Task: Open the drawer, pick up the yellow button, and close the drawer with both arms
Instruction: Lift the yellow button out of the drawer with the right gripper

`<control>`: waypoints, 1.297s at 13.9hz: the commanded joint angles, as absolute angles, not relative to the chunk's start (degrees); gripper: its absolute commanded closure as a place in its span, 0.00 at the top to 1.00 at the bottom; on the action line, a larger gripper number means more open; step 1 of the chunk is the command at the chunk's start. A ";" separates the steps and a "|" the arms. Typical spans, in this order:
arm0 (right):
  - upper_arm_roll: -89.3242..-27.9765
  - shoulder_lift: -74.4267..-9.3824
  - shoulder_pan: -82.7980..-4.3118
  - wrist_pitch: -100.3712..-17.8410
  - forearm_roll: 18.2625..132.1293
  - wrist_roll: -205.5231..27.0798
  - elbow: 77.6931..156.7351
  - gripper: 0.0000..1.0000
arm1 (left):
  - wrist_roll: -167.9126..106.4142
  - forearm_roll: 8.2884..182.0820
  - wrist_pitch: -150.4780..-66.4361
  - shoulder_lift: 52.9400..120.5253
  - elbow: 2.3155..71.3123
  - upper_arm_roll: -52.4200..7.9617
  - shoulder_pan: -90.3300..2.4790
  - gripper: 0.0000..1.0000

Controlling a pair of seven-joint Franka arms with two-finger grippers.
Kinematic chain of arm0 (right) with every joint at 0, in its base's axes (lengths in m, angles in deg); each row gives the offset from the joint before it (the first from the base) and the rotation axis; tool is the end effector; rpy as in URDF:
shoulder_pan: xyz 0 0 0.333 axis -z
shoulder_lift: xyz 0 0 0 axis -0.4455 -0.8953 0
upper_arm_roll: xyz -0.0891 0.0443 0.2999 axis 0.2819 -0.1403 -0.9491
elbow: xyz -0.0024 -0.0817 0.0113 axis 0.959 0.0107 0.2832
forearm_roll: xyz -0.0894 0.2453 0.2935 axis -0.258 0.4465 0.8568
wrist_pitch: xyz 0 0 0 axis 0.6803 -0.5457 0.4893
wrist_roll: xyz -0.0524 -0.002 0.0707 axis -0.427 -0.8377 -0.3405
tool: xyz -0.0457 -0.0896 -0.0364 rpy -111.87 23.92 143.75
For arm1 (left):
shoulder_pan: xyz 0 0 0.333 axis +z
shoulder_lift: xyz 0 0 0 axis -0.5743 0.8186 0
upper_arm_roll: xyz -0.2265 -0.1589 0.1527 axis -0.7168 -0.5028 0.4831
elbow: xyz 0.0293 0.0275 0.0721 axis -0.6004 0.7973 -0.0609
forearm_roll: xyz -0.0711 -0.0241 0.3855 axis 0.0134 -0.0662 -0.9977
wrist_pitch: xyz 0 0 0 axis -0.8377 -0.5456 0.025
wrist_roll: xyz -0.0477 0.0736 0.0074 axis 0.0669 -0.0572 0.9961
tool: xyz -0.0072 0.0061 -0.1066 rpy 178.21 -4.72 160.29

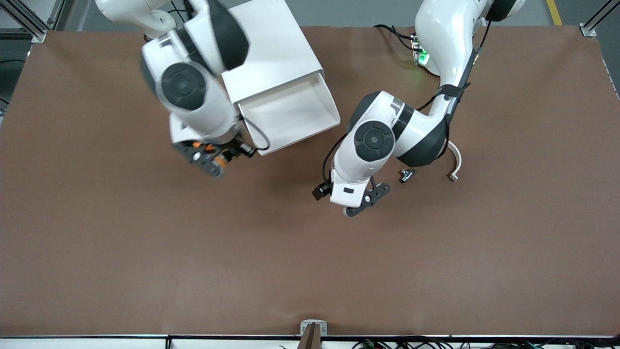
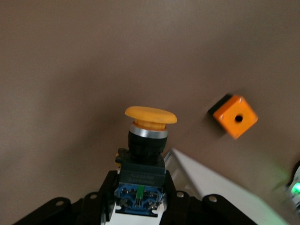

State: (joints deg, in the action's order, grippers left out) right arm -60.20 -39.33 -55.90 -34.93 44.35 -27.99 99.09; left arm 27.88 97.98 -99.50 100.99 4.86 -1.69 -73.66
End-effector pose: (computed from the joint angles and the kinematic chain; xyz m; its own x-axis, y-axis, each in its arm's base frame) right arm 0.5789 0.2963 0.4816 0.8388 -0.5184 -0.1665 -0.5075 -0.8552 0.1056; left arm 0.5874 -0.4608 0.3812 0.8428 0.5162 -0.1522 0.5307 -0.8442 0.0753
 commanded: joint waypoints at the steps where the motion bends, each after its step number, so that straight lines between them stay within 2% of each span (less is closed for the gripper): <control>1: -61.37 -38.65 -46.88 -36.64 43.98 -44.05 102.64 0.00 | 27.84 96.39 -100.63 98.55 8.73 -1.27 -76.88 0.99; 4: -61.37 -38.66 -40.19 -43.57 43.71 -58.67 108.26 0.00 | 28.54 96.48 -100.72 98.64 8.73 -1.44 -79.69 0.99; 7: -61.37 -39.09 -34.29 -54.80 42.13 -70.27 115.11 0.00 | 31.26 96.74 -100.37 98.73 8.91 -1.79 -82.07 0.99; 11: -61.29 -43.92 -29.19 -69.93 39.51 -80.05 120.49 0.00 | 33.81 97.35 -98.71 98.55 10.05 -2.67 -85.49 0.99; 16: -61.37 -48.66 -26.29 -76.72 37.38 -83.65 121.73 0.00 | 40.23 99.36 -96.94 98.64 9.96 -8.11 -85.59 0.99; 18: -61.37 -50.08 -26.28 -80.75 37.38 -84.19 123.39 0.00 | 40.85 102.96 -96.85 98.64 9.87 -8.21 -85.76 0.99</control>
State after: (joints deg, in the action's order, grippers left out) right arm -60.03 -49.43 -27.65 -77.46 38.37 -83.28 121.92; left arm 39.66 99.88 -97.36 100.43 8.25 -7.79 -85.82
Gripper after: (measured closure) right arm 0.577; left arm 0.004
